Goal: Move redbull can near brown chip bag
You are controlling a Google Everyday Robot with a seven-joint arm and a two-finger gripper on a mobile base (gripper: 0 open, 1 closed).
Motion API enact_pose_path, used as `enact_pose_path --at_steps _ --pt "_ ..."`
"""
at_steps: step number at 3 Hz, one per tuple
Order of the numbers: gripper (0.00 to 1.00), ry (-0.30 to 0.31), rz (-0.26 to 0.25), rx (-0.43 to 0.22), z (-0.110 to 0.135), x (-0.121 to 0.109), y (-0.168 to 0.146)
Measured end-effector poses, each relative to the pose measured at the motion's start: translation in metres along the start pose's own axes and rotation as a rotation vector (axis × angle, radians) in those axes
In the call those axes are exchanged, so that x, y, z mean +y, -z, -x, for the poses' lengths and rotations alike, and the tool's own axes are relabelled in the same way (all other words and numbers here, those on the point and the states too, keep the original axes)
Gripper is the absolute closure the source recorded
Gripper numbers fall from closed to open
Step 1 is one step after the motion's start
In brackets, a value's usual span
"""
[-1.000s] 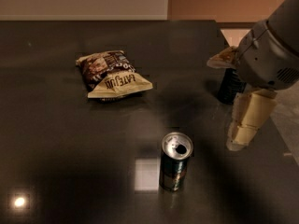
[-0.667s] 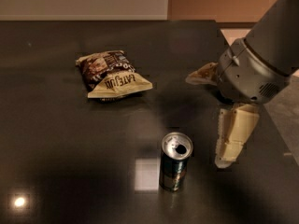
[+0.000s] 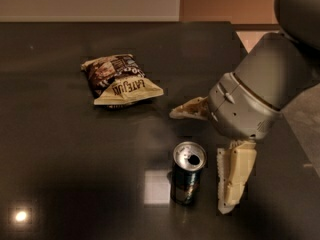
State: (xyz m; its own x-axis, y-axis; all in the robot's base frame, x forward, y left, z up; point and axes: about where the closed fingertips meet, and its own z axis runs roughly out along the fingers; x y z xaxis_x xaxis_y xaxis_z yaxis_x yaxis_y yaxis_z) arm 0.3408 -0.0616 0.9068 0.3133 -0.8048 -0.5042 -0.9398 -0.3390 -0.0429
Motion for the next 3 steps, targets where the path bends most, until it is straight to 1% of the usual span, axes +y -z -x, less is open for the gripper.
enact_pose_path --at_steps 1,2,3 --pt "0.00 0.044 0.026 -0.039 0.0100 0.0062 -0.0085" --pt "0.18 0.057 0.026 -0.056 0.0121 0.0085 -0.0103" --pt "0.41 0.057 0.010 -0.062 0.0100 0.0070 -0.0067"
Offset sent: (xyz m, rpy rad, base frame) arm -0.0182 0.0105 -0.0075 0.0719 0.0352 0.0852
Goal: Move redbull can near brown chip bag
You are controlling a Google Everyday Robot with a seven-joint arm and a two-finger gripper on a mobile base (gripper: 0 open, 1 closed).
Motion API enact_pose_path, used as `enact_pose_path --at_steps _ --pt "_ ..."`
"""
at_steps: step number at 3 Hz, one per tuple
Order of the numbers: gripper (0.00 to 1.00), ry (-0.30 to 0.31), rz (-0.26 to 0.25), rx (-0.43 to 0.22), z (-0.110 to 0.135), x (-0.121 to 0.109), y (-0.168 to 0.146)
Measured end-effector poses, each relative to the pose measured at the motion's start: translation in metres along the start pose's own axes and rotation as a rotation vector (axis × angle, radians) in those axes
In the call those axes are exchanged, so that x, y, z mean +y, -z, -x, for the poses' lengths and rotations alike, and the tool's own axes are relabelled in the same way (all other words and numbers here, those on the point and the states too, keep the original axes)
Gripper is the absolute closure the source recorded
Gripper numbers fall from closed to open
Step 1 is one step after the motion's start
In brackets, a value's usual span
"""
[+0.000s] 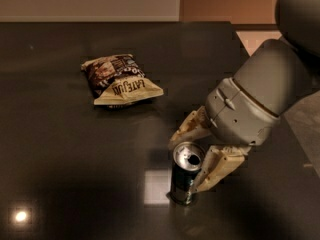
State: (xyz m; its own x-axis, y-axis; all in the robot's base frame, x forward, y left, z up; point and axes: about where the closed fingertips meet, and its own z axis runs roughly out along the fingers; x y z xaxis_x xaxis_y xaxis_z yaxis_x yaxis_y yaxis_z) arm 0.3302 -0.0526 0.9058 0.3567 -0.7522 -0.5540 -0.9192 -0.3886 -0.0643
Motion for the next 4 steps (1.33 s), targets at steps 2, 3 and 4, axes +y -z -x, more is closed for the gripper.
enact_pose_path --at_steps 2,3,4 --pt "0.87 0.002 -0.057 -0.005 0.014 -0.023 0.021" --pt "1.00 -0.015 -0.105 -0.008 0.021 -0.055 0.033" --pt "1.00 -0.048 -0.136 -0.010 0.022 -0.096 0.036"
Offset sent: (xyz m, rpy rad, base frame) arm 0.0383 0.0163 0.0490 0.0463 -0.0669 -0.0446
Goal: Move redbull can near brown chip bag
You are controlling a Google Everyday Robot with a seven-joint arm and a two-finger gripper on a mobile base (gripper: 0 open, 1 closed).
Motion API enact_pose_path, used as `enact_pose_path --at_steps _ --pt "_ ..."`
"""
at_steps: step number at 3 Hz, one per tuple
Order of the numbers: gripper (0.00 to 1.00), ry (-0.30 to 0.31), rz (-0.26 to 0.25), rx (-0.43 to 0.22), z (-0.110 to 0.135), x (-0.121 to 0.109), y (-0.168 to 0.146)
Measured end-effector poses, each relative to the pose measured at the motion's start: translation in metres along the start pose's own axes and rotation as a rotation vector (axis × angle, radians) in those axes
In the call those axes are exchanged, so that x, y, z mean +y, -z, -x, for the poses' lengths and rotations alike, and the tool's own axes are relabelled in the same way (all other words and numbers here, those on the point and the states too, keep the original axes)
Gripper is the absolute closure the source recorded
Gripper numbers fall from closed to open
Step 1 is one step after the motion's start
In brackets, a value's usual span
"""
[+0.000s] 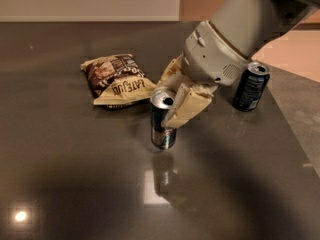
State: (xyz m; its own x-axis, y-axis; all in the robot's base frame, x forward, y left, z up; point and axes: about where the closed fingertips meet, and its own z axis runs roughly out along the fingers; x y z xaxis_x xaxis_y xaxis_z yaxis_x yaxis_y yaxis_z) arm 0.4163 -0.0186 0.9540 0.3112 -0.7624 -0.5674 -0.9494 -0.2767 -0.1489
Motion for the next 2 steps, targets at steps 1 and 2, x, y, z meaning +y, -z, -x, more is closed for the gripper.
enact_pose_path --at_steps 1,2 --pt "1.00 -0.048 -0.004 0.005 -0.003 -0.035 -0.013" --pt "1.00 -0.082 -0.002 0.021 -0.008 -0.062 -0.026"
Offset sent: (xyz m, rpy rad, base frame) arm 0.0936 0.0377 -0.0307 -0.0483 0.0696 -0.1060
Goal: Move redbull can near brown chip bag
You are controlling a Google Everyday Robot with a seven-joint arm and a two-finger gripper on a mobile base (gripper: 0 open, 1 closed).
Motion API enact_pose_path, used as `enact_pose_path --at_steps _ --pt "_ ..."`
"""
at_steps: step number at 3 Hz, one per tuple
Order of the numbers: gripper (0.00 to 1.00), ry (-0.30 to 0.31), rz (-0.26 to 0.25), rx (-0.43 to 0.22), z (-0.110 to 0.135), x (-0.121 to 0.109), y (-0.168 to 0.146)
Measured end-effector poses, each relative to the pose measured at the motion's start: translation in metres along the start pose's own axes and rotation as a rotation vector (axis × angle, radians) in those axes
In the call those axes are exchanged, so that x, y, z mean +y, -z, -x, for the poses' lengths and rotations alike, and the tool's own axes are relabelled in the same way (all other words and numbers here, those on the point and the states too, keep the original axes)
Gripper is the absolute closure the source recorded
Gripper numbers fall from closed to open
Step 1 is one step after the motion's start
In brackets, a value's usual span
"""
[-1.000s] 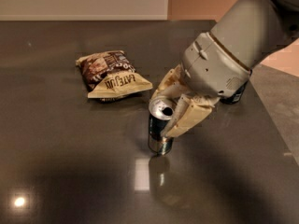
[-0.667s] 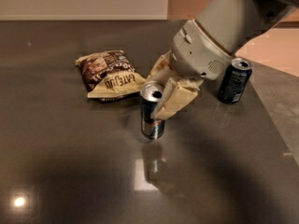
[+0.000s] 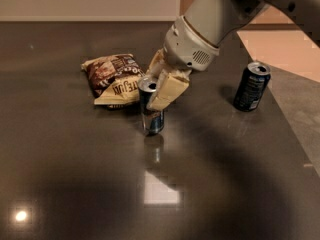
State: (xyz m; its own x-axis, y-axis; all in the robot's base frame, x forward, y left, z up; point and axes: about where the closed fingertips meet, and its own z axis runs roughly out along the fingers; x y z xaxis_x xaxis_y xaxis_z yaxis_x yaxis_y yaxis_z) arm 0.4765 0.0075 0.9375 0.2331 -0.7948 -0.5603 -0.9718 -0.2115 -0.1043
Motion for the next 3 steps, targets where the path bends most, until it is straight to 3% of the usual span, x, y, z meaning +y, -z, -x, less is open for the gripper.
enact_pose_path --at_steps 1,2,3 --pt "1.00 -0.029 -0.004 0.011 -0.003 -0.022 -0.009" --pt "0.82 -0.053 -0.018 0.000 -0.007 -0.038 -0.014" --pt "0.58 -0.068 -0.017 -0.020 -0.010 -0.049 -0.020"
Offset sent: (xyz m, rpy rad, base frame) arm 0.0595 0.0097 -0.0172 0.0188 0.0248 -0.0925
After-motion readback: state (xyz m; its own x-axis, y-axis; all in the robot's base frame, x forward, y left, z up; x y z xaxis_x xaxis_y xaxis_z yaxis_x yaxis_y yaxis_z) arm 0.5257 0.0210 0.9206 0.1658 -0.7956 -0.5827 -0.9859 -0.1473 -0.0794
